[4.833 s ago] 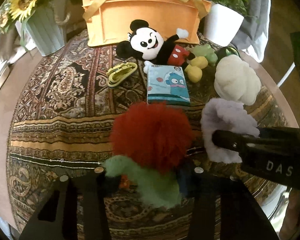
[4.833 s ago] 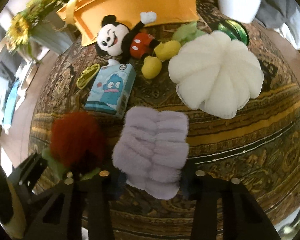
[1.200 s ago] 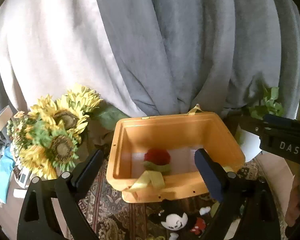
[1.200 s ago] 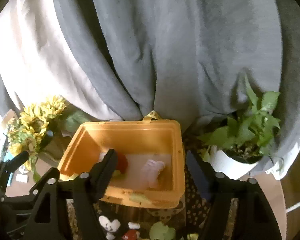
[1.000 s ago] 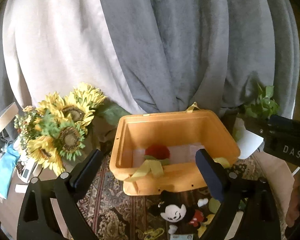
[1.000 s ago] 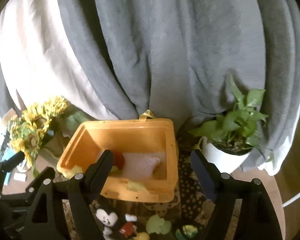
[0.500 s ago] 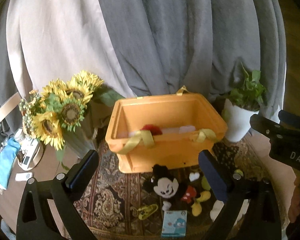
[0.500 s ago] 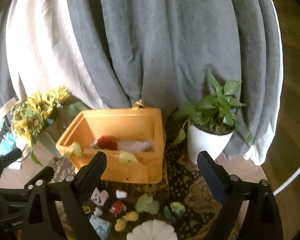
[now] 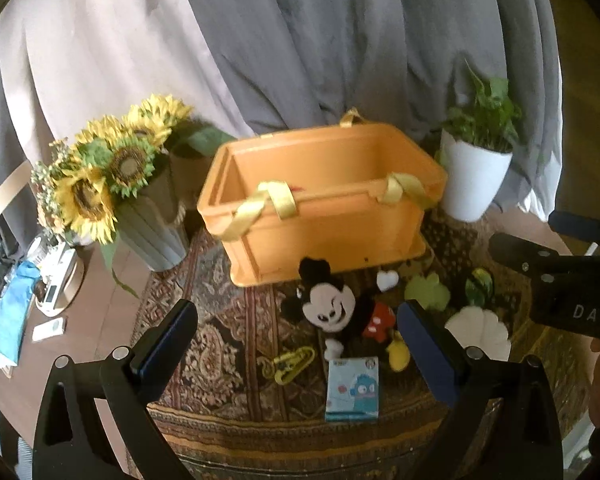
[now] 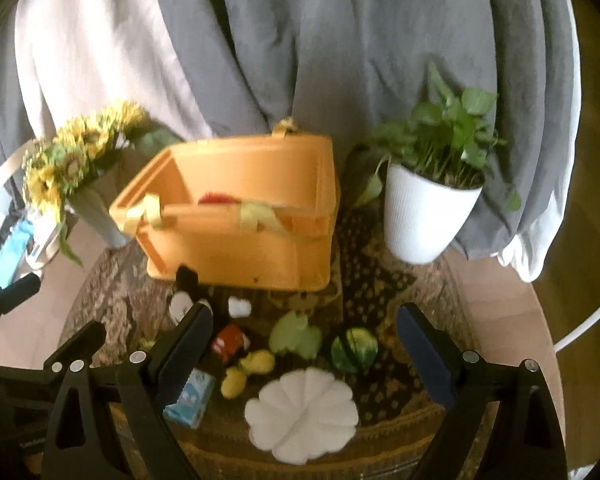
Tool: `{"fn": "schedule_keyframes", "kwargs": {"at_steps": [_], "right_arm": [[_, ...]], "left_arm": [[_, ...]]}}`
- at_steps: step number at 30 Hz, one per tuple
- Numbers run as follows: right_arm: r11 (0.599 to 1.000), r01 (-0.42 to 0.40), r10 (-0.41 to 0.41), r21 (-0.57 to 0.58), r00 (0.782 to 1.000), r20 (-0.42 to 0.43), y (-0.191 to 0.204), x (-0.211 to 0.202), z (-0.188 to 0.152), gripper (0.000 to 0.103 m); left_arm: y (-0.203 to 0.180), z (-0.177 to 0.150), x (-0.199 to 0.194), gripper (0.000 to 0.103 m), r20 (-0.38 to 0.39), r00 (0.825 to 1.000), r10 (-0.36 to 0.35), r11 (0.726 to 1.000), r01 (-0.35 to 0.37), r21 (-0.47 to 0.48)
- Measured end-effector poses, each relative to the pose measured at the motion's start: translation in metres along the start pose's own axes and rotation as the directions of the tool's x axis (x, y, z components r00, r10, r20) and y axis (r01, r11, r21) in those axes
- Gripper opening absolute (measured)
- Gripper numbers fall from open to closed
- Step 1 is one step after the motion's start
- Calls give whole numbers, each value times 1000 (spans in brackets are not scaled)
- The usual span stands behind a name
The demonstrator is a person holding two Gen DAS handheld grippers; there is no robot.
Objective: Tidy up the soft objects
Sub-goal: 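Withdraw both tools from the crate back toward the remaining toys, then grasp the blue card pack with the left tool while the right tool grasps the white pumpkin plush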
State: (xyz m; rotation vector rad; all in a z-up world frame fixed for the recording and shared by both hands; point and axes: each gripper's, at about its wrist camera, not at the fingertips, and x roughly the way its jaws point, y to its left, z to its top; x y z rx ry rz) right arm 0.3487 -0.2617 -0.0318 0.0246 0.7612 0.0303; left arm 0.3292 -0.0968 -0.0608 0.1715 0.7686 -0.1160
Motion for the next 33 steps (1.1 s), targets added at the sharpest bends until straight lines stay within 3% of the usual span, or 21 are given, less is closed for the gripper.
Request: {"fn": "schedule_keyframes", "kwargs": {"at_steps": [7,18,33], "right_arm": [[999,-23,20,-29,994,-109,1,18,-19,94],[999,-46,49,19,951,-304,-10,60,-52,94],[984,-54,118,171,912,-394,-28,108,-75,94]], "left_arm": [[-9,-22,17,102,-91,996,-26,999,28,25],[-21,-45,52,102,-234,969,-76,996,87,36],[-30,-63,101,100,-352,929,-111,992,123,14]]}}
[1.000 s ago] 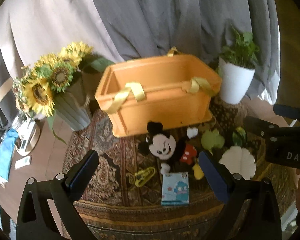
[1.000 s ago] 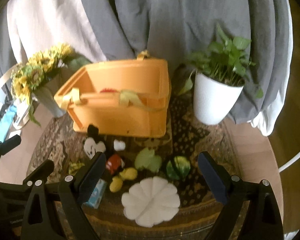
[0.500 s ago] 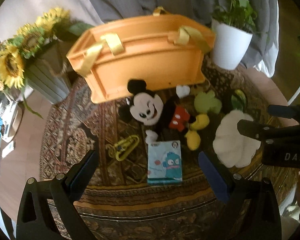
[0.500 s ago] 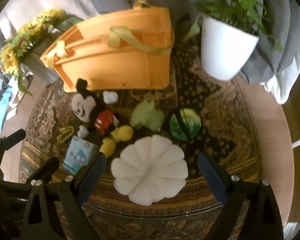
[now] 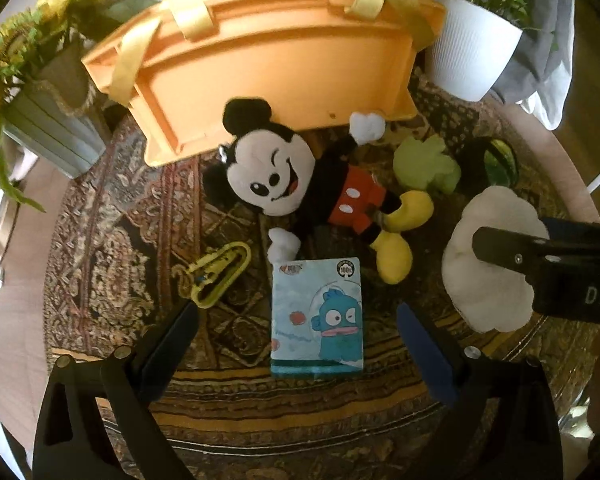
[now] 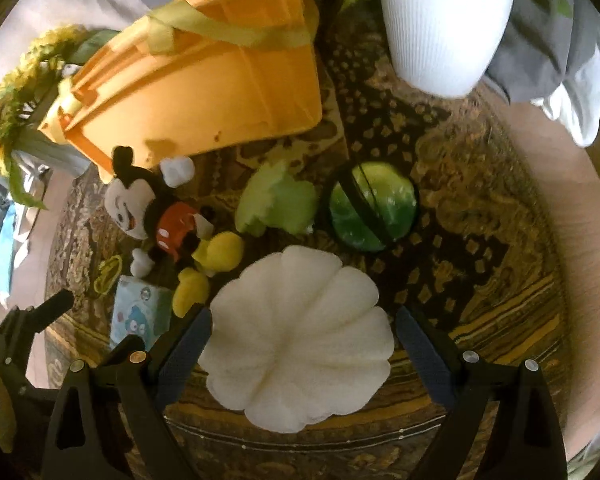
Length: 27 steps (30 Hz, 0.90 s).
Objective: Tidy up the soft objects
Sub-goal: 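Grasp the blue card pack with the left tool while the right tool grasps the white pumpkin plush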
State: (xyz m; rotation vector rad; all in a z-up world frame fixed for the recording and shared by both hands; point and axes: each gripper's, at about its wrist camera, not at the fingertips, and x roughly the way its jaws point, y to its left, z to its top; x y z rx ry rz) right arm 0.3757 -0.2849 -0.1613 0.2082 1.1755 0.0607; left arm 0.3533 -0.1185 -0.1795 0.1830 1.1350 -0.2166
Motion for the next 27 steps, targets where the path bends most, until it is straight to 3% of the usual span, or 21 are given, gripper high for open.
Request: {"fn": "schedule_keyframes", "kwargs": {"at_steps": [5,14,20,27], "right_arm": [[998,-46,47,53,999,-26,-4,11,0,94],[995,-55,59,77,997,-53,-4,21,1,94],[997,-57,59,48,998,-39,-1,19,0,89],[999,-42,42,-7,999,-13,7,10,-6,82]], "left_arm": [[-2,1,15,95,-34,999,6,1000,-6,-2],[-6,2,33,76,-72,997,5,1000,-6,-16],[-8,0,41,53,-95,995,-36,999,33,-28],[-6,-5,35,51,-73,996,-55,998,52,-45]]}}
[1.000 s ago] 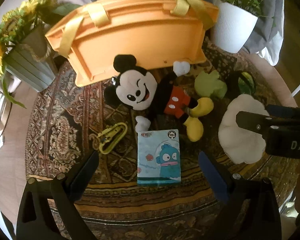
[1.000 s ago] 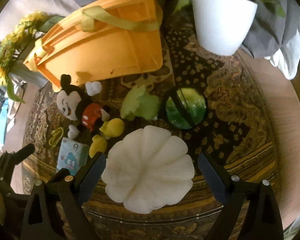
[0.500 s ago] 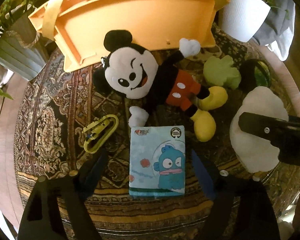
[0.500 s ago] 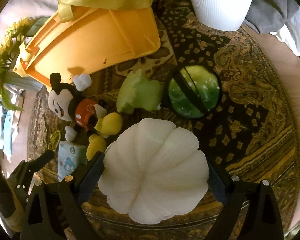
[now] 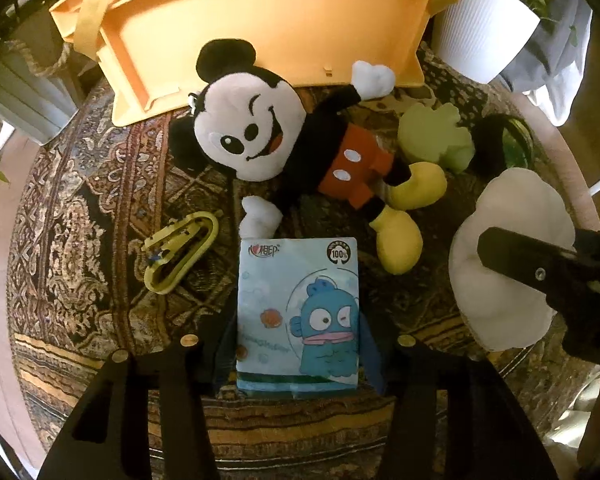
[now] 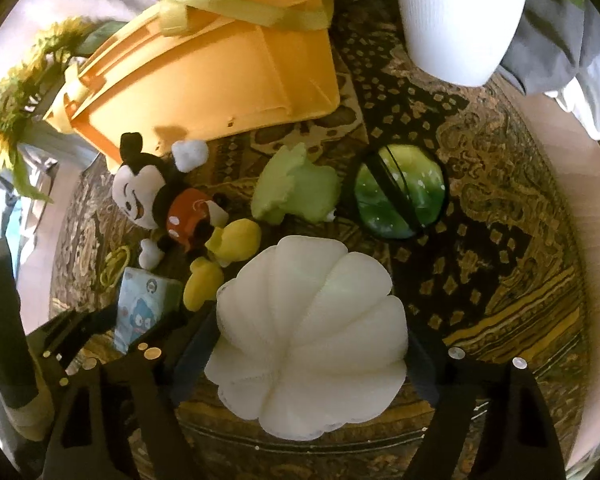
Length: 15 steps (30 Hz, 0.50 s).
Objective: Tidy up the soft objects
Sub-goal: 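Grasp the blue card pack with the left tool while the right tool grasps the white pumpkin plush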
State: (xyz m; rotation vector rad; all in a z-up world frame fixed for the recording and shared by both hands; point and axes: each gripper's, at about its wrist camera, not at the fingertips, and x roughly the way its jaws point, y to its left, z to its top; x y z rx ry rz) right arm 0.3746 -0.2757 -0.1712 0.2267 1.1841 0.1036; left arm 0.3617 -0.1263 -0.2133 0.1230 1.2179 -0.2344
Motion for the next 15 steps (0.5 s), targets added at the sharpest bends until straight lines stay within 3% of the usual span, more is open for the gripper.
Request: {"fn": "schedule_keyframes", "kwargs": {"at_steps": [15], "right_arm": [[998,11,-6,-67,998,68,11,-21,-5,67]], "left_arm": [[12,-1,-47,51,144,989,44,999,-41,-28]]}}
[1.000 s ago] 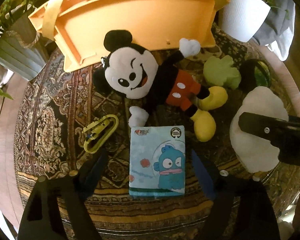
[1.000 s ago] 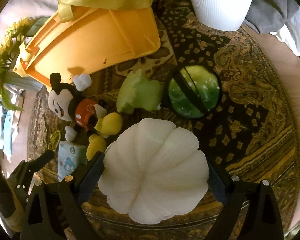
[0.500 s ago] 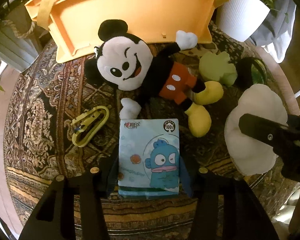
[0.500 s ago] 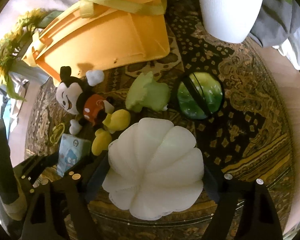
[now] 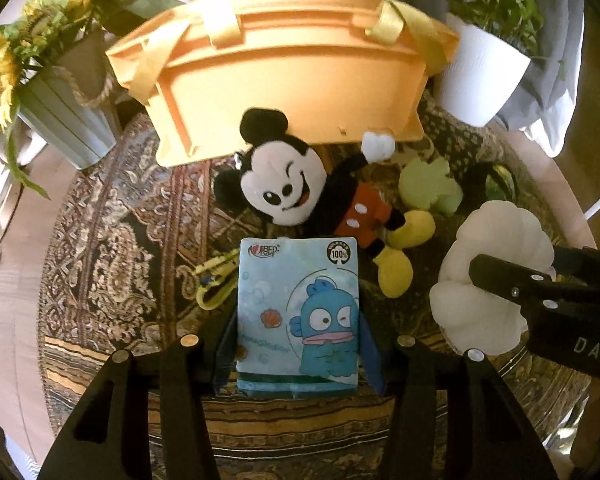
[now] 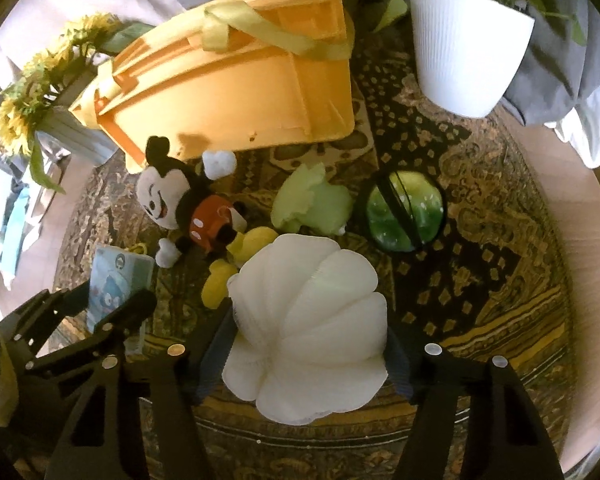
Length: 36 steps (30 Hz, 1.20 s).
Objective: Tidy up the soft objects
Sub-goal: 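Grasp the blue card pack with the left tool while the right tool grasps the white pumpkin plush, then lift both items over the orange crate and open both tools to release them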
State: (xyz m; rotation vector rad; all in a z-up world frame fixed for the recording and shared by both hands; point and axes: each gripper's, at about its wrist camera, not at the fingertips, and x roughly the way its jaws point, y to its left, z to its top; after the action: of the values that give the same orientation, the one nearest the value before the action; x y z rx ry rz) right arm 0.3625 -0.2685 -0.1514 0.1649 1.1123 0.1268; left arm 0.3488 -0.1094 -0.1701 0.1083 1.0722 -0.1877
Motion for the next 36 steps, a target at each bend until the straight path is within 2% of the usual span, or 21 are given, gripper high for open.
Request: {"fn": "schedule_keyframes", "kwargs": {"at_steps": [6,14,19,26,36], "right_arm": [[999,12,-9,-41,998,63,7,-17,2,66],[997,16,-2,-75,983,183,18,-52,11,65],[995,32,-1,-96,954,299,26,-83,20,65],[993,33,17,-114,912,411,35,-113,36,65],[991,-6,71,-133,868,491,46,-129,64,65]], "left_arm": [[0,5,-16,51,55,998,10,1000,-10,-10],[2,21,-51,51,176,984,17,1000,-14,-18],[4,33,-74,51,258,966,23,1000,-19,-18],[10,51,-101,51,345,938,19,1000,-10,-28],[18,86,-125,51,443,895,42,999,-32,-31]]}}
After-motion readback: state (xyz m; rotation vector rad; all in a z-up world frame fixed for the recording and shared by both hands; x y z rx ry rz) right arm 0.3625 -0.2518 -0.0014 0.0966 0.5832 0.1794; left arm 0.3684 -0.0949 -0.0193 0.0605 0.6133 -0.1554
